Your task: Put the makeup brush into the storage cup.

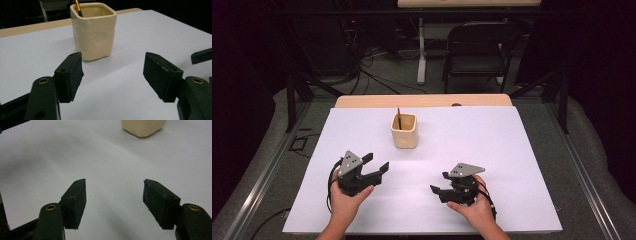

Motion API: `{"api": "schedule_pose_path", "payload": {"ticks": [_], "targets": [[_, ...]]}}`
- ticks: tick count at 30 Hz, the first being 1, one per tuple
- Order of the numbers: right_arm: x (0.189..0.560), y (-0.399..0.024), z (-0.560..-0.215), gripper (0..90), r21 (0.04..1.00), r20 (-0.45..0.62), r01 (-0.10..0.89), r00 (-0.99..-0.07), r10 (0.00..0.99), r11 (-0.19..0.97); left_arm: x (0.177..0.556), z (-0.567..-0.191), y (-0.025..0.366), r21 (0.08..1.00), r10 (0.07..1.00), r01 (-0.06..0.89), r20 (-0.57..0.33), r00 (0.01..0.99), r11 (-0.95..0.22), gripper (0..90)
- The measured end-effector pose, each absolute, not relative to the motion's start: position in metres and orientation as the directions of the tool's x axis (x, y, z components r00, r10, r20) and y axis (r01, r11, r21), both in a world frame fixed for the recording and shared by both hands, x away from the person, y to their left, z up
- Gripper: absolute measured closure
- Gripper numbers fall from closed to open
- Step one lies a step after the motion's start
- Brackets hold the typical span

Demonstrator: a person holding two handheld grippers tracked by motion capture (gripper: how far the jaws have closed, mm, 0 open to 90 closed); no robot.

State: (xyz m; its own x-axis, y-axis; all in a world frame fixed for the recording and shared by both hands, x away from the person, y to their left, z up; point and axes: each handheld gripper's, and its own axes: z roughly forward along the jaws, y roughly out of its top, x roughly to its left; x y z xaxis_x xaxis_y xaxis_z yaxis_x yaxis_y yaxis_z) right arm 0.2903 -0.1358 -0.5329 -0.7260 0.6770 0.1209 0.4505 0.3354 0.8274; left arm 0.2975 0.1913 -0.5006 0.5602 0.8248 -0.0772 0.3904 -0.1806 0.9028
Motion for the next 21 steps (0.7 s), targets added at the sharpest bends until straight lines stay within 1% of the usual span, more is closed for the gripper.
{"api": "schedule_pose_path", "payload": {"ticks": [13, 18, 21], "targets": [[0.29, -0.136, -0.533, 35.2, 0.829, 0.117, 0.446, -0.727, 0.677, 0.336, 0.278, -0.525, 0.192, 0.903, 0.802, 0.384, -0.08, 0.592, -0.194, 32.8], [0.29, -0.135, -0.533, 35.2, 0.829, 0.117, 0.447, -0.726, 0.678, 0.336, 0.276, -0.532, 0.195, 0.896, 0.801, 0.403, -0.101, 0.59, -0.184, 32.8], [0.29, -0.135, -0.533, 35.2, 0.829, 0.116, 0.446, -0.727, 0.677, 0.337, 0.275, -0.535, 0.195, 0.892, 0.802, 0.408, -0.095, 0.59, -0.195, 32.8]]}}
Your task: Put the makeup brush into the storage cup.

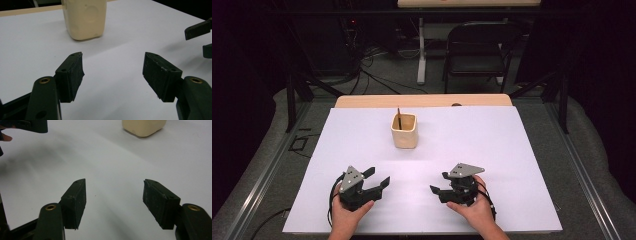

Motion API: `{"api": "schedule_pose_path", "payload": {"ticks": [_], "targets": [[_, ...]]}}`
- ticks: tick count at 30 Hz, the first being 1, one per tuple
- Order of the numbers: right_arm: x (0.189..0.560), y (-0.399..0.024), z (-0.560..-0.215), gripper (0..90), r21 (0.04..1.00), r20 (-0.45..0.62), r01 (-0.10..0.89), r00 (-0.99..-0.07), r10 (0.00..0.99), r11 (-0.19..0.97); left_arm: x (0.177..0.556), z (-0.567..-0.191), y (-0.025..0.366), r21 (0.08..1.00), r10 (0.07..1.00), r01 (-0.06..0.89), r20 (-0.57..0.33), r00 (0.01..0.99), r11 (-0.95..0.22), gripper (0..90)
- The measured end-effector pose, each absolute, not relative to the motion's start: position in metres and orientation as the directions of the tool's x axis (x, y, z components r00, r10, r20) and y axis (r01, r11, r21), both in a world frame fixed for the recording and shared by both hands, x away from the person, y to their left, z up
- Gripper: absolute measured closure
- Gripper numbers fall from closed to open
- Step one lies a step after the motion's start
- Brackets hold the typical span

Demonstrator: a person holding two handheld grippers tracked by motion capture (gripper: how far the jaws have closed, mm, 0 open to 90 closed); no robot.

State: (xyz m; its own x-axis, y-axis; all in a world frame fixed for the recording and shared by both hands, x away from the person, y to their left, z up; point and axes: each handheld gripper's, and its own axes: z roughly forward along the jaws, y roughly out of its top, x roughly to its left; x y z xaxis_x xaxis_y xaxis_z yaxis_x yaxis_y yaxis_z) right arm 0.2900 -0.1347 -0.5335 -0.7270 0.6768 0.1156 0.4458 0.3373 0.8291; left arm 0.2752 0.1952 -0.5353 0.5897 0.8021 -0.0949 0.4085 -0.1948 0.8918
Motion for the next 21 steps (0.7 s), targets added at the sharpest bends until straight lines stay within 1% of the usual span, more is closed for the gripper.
{"api": "schedule_pose_path", "payload": {"ticks": [7, 21], "targets": [[0.29, -0.135, -0.534, 35.2, 0.83, 0.119, 0.448, -0.725, 0.679, 0.333, 0.273, -0.542, 0.195, 0.89, 0.798, 0.416, -0.108, 0.592, -0.188, 32.8], [0.29, -0.136, -0.533, 35.2, 0.83, 0.118, 0.447, -0.724, 0.679, 0.333, 0.271, -0.547, 0.195, 0.885, 0.8, 0.419, -0.095, 0.592, -0.205, 33.2]]}}
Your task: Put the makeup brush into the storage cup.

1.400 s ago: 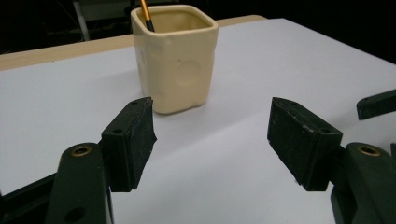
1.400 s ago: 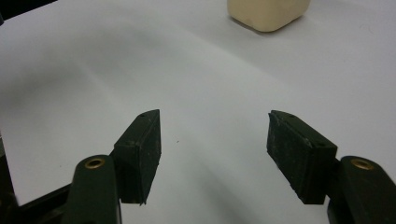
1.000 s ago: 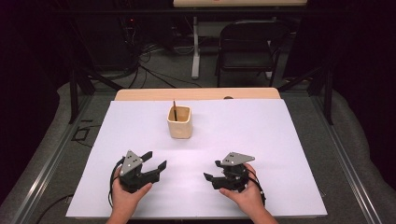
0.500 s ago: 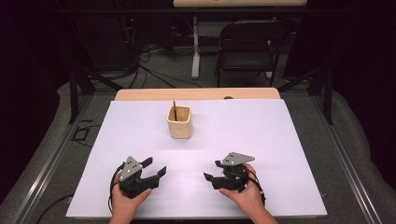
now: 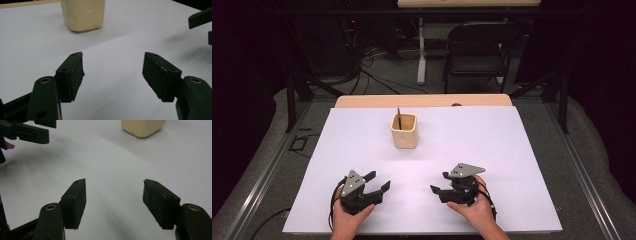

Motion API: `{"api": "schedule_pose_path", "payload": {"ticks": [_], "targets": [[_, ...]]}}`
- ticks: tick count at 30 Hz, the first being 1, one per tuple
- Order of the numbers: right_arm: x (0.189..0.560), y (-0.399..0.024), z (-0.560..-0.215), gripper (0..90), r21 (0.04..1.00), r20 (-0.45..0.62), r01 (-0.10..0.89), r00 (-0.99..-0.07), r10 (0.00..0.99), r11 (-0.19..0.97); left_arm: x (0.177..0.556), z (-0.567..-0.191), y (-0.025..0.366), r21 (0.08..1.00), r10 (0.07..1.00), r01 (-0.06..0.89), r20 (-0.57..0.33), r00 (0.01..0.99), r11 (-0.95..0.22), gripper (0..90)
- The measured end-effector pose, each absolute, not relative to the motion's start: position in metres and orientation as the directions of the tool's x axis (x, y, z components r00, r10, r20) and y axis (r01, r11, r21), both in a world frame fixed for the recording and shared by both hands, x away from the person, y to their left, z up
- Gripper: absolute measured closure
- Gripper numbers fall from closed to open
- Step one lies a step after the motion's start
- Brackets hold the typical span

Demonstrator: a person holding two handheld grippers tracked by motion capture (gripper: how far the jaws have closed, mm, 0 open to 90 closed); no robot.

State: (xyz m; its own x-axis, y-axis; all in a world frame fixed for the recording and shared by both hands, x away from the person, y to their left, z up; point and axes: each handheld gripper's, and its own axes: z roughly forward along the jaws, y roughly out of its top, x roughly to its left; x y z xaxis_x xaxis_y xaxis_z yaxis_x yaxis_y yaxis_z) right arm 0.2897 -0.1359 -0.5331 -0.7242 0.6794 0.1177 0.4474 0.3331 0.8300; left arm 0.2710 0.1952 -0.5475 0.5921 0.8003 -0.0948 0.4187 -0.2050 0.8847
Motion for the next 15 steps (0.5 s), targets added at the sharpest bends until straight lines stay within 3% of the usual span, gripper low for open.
{"api": "schedule_pose_path", "payload": {"ticks": [15], "targets": [[0.2912, -0.1375, -0.5361, 35.7, 0.83, 0.127, 0.455, -0.717, 0.685, 0.322, 0.2729, -0.5498, 0.1972, 0.883, 0.806, 0.43, -0.11, 0.582, -0.19, 33.2]]}}
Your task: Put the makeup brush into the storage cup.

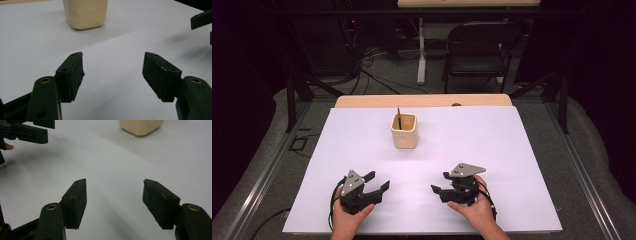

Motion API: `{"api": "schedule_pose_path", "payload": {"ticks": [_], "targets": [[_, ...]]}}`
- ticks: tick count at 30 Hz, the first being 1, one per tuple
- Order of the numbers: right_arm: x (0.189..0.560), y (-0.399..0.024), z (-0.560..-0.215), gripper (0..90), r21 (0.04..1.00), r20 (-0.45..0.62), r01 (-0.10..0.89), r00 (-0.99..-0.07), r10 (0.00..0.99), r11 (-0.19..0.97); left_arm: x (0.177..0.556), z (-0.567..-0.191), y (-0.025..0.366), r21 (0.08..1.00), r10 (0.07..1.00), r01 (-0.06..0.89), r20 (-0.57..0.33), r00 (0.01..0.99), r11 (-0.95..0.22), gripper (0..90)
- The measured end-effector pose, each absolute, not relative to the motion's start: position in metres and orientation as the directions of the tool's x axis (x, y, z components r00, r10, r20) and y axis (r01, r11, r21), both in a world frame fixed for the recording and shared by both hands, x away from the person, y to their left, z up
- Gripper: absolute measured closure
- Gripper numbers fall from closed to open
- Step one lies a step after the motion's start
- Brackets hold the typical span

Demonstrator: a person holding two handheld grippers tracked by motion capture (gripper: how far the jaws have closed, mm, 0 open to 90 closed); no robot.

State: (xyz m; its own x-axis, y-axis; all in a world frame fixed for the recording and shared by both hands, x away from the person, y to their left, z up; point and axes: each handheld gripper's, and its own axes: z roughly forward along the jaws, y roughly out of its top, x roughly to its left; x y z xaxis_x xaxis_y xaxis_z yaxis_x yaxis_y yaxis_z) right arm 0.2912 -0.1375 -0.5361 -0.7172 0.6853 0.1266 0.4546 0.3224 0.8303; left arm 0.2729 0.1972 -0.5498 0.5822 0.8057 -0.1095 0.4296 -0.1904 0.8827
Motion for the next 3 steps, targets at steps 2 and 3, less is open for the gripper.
{"api": "schedule_pose_path", "payload": {"ticks": [2, 3], "targets": [[0.2914, -0.1379, -0.5363, 35.7, 0.831, 0.127, 0.455, -0.715, 0.688, 0.32, 0.2729, -0.5497, 0.1977, 0.883, 0.806, 0.43, -0.112, 0.581, -0.187, 33.2], [0.2916, -0.1381, -0.5365, 35.7, 0.83, 0.129, 0.457, -0.715, 0.688, 0.319, 0.2729, -0.5496, 0.198, 0.882, 0.808, 0.431, -0.111, 0.579, -0.188, 33.2]]}}
